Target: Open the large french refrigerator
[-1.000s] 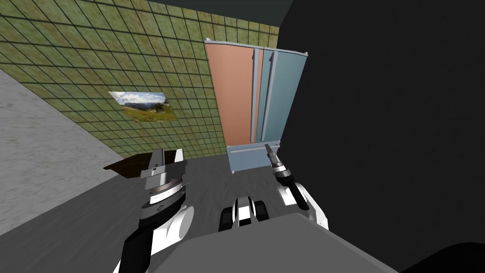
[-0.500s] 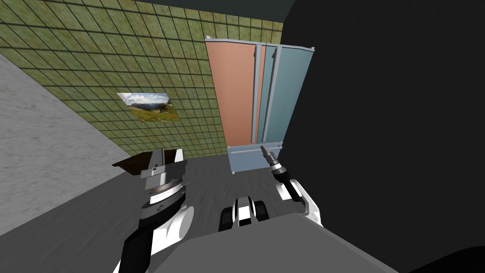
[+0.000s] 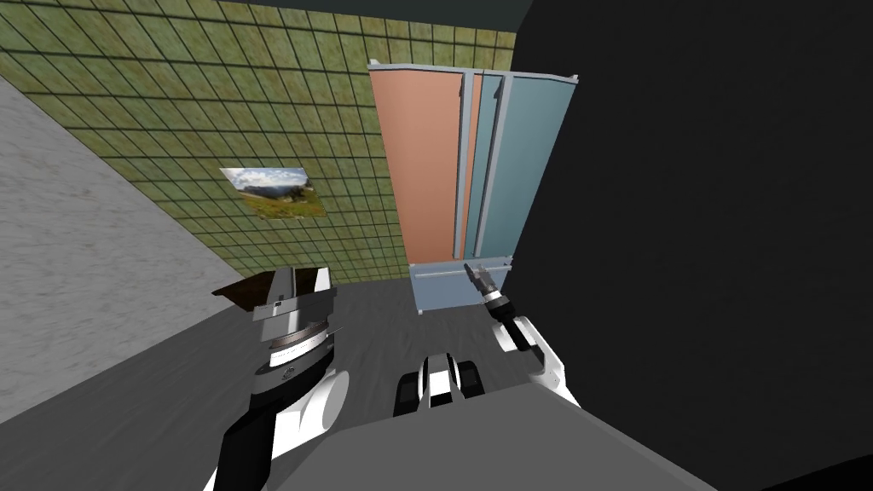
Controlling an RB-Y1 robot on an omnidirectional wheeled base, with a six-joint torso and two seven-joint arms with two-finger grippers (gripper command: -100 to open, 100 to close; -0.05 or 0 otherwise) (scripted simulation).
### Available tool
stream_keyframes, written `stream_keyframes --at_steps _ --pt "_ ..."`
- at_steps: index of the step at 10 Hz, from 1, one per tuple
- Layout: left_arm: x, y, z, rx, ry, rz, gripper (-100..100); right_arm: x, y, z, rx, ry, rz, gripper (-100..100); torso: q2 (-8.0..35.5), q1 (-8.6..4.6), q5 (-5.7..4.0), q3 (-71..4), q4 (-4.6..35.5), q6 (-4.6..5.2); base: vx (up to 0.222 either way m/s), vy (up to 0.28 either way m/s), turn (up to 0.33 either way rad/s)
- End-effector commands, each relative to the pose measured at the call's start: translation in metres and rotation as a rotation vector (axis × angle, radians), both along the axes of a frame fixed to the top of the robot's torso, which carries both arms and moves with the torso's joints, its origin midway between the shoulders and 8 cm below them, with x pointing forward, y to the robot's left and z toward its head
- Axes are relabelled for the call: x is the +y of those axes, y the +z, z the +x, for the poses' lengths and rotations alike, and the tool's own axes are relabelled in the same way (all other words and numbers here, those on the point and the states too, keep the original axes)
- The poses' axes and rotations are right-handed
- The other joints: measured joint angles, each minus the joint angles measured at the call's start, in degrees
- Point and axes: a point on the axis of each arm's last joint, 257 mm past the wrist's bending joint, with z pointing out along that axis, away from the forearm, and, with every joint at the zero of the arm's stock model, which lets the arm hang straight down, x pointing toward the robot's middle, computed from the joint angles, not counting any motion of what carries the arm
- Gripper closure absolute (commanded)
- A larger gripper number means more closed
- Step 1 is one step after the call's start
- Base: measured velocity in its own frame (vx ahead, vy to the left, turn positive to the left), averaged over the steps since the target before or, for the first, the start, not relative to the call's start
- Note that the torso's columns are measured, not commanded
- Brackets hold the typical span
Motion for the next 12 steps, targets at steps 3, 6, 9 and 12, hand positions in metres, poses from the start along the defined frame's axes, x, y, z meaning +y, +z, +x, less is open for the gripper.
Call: stream_keyframes --at_steps 3,6,9,12 --pt "0.000 0.000 0.000 0.000 0.000 0.000 0 -0.008 -0.028 0.031 0.053 -0.111 -0.221 -100 0.0 0.01 0.00 0.0 0.0 0.00 0.045 -0.038 0.064" --pt "0.000 0.000 0.000 0.000 0.000 0.000 0 -0.010 -0.038 0.041 0.069 -0.147 -0.307 -100 0.0 -0.01 0.00 0.0 0.0 0.00 0.033 -0.036 0.039" --pt "0.000 0.000 0.000 0.000 0.000 0.000 0 -0.018 -0.056 0.059 0.106 -0.212 -0.442 -100 -0.1 -0.06 -0.01 0.0 0.0 0.00 0.039 -0.039 0.067" --pt "0.000 0.000 0.000 0.000 0.000 0.000 0 -0.027 -0.076 0.076 0.147 -0.273 -0.573 -100 0.0 0.04 0.01 0.0 0.0 0.01 0.035 -0.028 0.045"
